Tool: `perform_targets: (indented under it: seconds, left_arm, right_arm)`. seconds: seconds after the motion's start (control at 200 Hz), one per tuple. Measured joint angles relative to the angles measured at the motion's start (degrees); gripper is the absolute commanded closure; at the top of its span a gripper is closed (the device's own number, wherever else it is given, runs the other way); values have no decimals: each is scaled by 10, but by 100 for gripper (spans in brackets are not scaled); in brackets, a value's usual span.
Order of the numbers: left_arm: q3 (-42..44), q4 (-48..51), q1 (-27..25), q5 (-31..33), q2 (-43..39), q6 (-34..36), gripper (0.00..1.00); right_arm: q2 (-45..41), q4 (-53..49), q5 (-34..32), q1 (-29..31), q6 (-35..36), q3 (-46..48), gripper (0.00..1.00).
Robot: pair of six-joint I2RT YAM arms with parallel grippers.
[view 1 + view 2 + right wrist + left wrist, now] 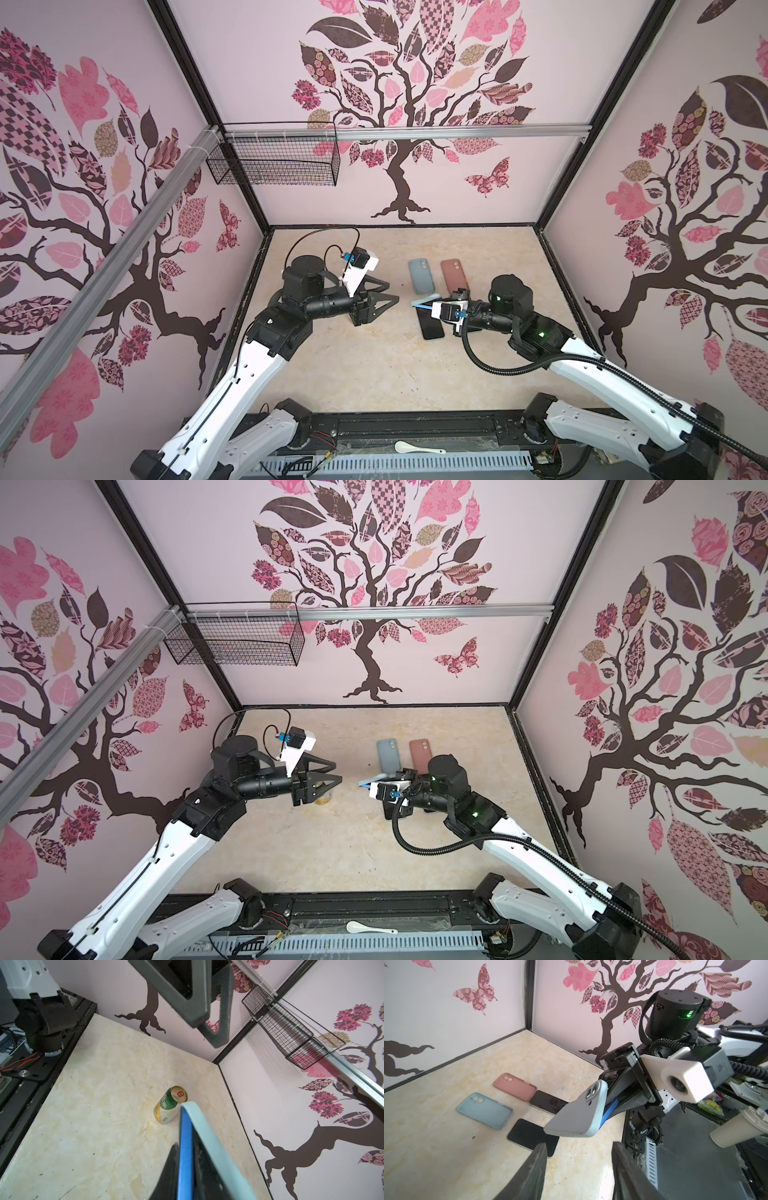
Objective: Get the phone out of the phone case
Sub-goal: 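Pull the light blue case off with the left gripper while the right holds the phone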
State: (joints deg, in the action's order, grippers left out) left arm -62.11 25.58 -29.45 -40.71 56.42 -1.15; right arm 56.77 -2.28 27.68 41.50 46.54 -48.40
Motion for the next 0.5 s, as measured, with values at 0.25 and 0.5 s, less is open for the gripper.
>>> perform_targets:
  seconds: [0.25,0.5]
  left_arm:
    - [-31,24,-87,24,51,32,45]
    - [-40,28,-108,45,99,43,47]
  right_arm:
    - [21,-33,6,5,44,-1,100]
    - [22,-36,9,15,54,-9,100]
